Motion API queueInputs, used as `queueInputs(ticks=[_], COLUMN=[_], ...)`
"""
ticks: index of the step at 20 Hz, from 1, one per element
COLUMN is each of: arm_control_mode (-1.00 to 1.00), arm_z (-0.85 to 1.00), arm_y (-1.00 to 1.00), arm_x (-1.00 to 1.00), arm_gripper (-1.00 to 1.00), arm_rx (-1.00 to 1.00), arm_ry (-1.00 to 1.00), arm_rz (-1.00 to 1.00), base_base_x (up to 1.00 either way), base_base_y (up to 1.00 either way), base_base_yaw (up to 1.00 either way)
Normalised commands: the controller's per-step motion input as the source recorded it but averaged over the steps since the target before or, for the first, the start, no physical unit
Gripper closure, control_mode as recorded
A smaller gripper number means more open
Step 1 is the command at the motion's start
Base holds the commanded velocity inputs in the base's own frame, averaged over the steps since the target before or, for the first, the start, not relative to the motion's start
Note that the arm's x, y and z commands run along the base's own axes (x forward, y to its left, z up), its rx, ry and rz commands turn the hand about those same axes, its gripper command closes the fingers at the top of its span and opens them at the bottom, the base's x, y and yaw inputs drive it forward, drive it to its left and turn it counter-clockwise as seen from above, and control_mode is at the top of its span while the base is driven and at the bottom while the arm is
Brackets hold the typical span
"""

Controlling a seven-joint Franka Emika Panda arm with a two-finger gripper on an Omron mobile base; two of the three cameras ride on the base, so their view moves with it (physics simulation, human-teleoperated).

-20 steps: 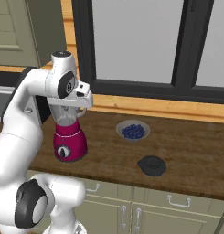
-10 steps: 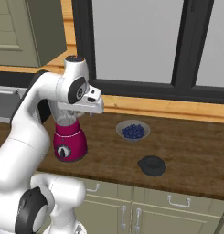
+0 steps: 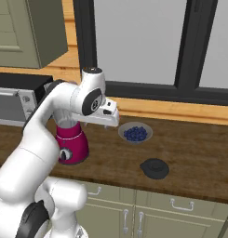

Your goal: Close the lid blender by securely placing the lid on top.

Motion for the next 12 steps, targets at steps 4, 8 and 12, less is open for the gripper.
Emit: queueInputs(ticks=[4,8,12], arm_control_mode=[-1.0,-1.0,-1.0], arm_z=[-0.3,-0.31,-0.37], arm_y=[-0.62,-0.55,-0.54], arm_x=[-0.11,0.0,0.0], arm_gripper=[-1.0,-1.0,-1.0], arm_rx=[0.0,0.0,0.0], arm_ry=[0.08,0.1,0.09], arm_rz=[-0.08,-0.12,-0.1], base_base_x=[0.0,0.0,0.0], base_base_y=[0.0,0.0,0.0], base_base_yaw=[0.0,0.0,0.0])
